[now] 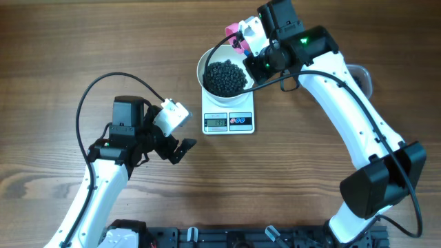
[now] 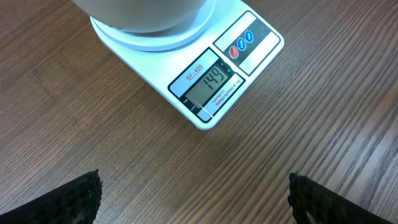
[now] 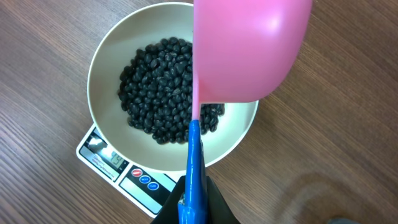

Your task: Scoop item into bowl and weigh 150g on scale

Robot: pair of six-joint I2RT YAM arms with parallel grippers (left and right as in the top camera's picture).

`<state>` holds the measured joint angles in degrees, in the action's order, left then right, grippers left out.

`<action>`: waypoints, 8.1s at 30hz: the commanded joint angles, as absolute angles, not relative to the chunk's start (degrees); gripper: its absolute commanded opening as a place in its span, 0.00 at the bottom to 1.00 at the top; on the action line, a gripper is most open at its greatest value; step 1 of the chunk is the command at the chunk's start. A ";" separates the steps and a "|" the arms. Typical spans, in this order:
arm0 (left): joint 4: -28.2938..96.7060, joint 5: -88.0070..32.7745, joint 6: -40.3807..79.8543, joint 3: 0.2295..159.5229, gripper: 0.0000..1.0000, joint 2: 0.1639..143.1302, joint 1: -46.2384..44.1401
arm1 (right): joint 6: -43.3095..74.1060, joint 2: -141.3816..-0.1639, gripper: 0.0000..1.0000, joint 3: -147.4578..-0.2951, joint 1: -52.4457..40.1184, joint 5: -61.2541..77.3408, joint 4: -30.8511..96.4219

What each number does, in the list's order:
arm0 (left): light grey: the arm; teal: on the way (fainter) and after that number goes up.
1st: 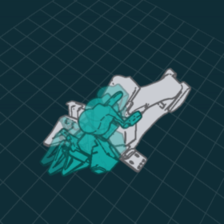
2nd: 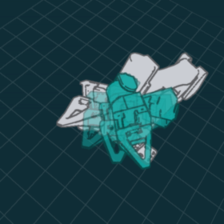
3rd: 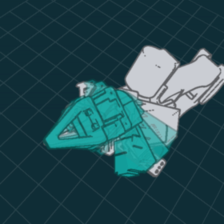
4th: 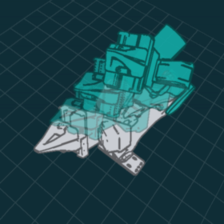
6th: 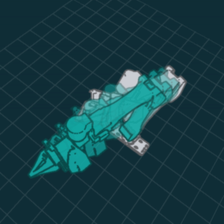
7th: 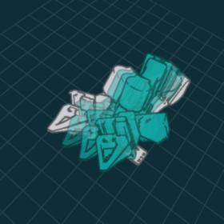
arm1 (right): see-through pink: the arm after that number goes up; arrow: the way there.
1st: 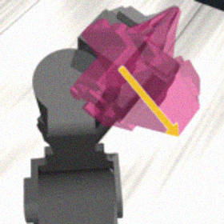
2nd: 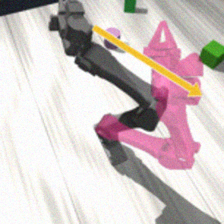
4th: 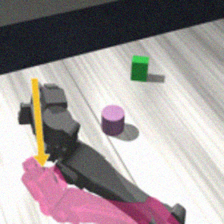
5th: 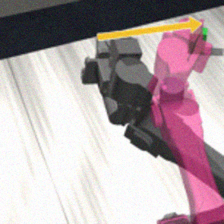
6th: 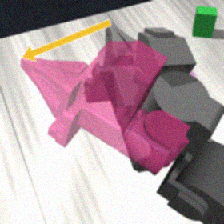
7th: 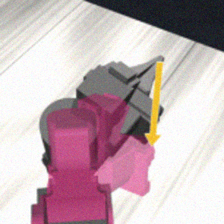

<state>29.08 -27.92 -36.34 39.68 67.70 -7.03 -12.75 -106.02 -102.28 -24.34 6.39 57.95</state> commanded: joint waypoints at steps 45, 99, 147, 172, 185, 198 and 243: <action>28.95 -29.02 -37.23 39.09 1.00 67.18 -7.40 | -8.82 -105.62 0.04 -103.50 -16.80 35.86 58.11; 28.95 -29.02 -37.26 39.09 1.00 67.18 -7.40 | 4.93 -104.88 0.04 -96.99 0.54 -19.64 83.00; 28.95 -29.02 -37.23 39.09 1.00 67.18 -7.40 | 4.43 -104.88 0.04 -96.99 15.31 34.46 79.59; 28.95 -29.04 -37.23 39.09 1.00 67.18 -7.40 | 4.95 -104.88 0.04 -98.41 12.75 39.55 66.54; 28.95 -29.02 -37.23 39.09 1.00 67.18 -7.40 | 10.70 -105.23 0.04 -112.05 -4.73 21.61 62.39; 28.95 -29.04 -37.23 39.09 1.00 67.18 -7.40 | 2.83 -109.71 0.04 -112.01 -24.64 0.75 60.58; 28.95 -29.02 -37.26 39.09 1.00 67.18 -7.40 | -3.90 -120.55 0.04 -109.08 -28.27 0.97 66.28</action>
